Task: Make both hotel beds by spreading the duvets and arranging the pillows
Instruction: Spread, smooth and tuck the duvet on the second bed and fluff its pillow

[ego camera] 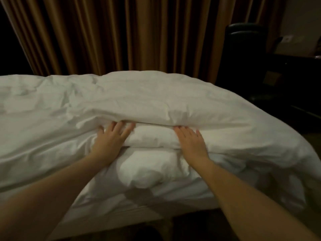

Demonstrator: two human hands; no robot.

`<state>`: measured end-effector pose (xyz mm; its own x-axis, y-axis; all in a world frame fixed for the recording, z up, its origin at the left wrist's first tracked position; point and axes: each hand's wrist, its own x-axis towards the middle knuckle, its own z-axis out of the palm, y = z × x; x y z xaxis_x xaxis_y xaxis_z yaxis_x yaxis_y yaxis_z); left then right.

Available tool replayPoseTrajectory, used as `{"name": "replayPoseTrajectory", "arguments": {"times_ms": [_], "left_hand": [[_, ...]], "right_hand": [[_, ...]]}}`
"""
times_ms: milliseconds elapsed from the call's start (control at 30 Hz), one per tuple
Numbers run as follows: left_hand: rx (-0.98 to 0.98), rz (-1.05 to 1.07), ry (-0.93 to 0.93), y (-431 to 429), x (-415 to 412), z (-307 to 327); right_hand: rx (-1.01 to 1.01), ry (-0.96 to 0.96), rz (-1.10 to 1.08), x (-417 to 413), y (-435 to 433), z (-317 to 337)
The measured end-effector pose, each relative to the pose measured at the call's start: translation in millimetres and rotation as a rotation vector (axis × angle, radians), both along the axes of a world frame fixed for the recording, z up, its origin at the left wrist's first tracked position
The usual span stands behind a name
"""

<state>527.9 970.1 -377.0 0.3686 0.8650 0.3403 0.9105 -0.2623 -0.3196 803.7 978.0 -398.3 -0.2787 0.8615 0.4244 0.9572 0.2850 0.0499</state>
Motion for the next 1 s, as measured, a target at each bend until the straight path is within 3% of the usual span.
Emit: {"name": "replayPoseTrajectory", "arguments": {"times_ms": [67, 133, 200, 267, 467, 567, 667, 733, 833, 933, 1000], "left_hand": [[0.063, -0.068, -0.117, -13, -1, 11], [0.227, -0.183, -0.259, -32, 4, 22], [0.344, -0.247, -0.297, -55, 11, 24], [0.331, -0.270, -0.263, -66, 17, 7], [-0.074, -0.143, -0.110, -62, 30, -54], [-0.205, -0.099, -0.187, -60, 25, -43], [-0.179, -0.035, -0.209, -75, 36, -40], [-0.106, 0.012, -0.243, -89, 39, -32], [0.064, -0.044, -0.218, -108, 27, -14], [-0.026, -0.135, -0.187, -121, 22, -31], [-0.020, -0.139, -0.115, -123, 25, -60]], "right_hand": [[0.027, 0.099, 0.111, 9, -12, 7], [0.254, 0.171, 0.170, 26, -18, 30], [0.475, 0.130, 0.182, 51, -21, 56], [0.564, 0.055, 0.187, 66, -21, 56], [0.008, -0.065, 0.030, 44, -36, -49], [-0.054, -0.051, 0.003, 40, -36, -54], [-0.139, -0.067, -0.014, 41, -42, -42], [-0.241, 0.042, -0.036, 49, -51, -28], [-0.124, 0.123, -0.077, 60, -75, -14], [0.094, 0.043, 0.003, 57, -93, -51], [0.061, 0.047, -0.078, 52, -90, -73]]}}
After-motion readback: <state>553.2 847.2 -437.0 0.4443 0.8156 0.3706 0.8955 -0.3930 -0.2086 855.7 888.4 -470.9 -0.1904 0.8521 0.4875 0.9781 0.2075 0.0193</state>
